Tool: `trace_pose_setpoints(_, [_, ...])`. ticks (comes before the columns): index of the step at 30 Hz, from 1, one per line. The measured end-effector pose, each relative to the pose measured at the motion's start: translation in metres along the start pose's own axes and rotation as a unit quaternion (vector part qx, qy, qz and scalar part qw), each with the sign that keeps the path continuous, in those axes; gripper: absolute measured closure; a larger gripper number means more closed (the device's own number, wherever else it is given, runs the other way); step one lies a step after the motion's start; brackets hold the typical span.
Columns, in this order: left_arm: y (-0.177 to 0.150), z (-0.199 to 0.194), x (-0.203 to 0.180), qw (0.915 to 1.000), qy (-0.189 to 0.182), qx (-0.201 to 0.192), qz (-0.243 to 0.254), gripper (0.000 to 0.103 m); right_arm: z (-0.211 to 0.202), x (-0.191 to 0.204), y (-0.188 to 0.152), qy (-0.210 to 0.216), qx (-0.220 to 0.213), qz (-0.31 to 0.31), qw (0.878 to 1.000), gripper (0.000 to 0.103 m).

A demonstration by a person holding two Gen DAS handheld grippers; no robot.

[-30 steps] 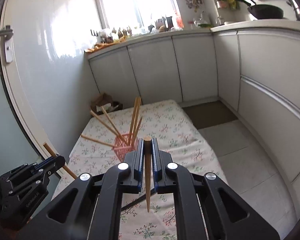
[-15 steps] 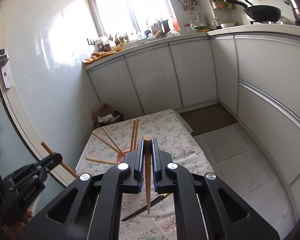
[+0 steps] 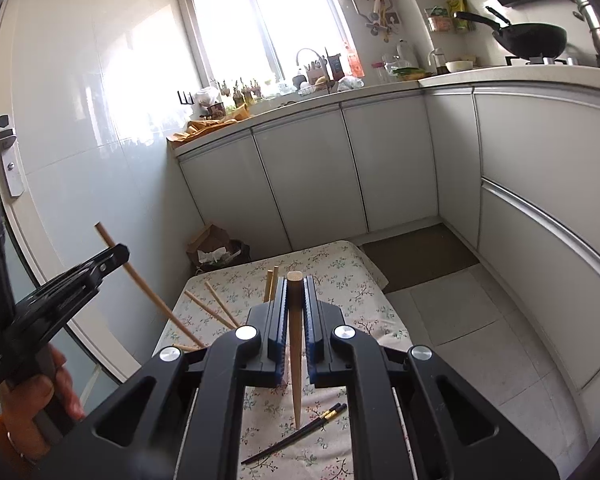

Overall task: Organize utensils
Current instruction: 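Lower both chopsticks into the pink holder and open both grippers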

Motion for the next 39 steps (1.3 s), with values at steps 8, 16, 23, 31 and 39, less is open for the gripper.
trace_pose_setpoints(8, [0.000, 0.051, 0.032, 0.9995, 0.027, -0.003, -0.016, 0.096, 0.022, 0.002, 0.000, -0.002, 0.010, -0.001, 1.000, 0.095])
trace_pose_setpoints(16, [-0.044, 0.083, 0.057, 0.9973, 0.034, 0.039, -0.052, 0.084, 0.041, 0.017, 0.003, 0.008, 0.024, 0.008, 1.000, 0.095])
trace_pose_setpoints(23, [-0.029, 0.008, 0.073, 0.9942, 0.040, -0.053, -0.084, 0.041, 0.044, 0.069, 0.037, 0.035, -0.022, 0.014, 0.999, 0.095])
trace_pose_setpoints(31, [-0.043, -0.018, 0.112, 0.9885, 0.057, -0.061, -0.126, 0.040, 0.084, 0.117, 0.048, 0.026, -0.068, -0.009, 0.997, 0.095])
trace_pose_setpoints(39, [-0.060, -0.012, 0.137, 0.9854, 0.078, -0.037, -0.147, 0.040, 0.133, 0.143, 0.016, 0.023, -0.047, -0.037, 0.998, 0.095])
Point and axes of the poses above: each gripper's, at about its wrist camera, not at the fingertips, and z roughly the way its jaws point, x to its left, y to its top, the point moved 5 cm from there along z, roughly the way its jaws point, and after that the axes turned 15 degrees about -y, right-handed, at the moved point
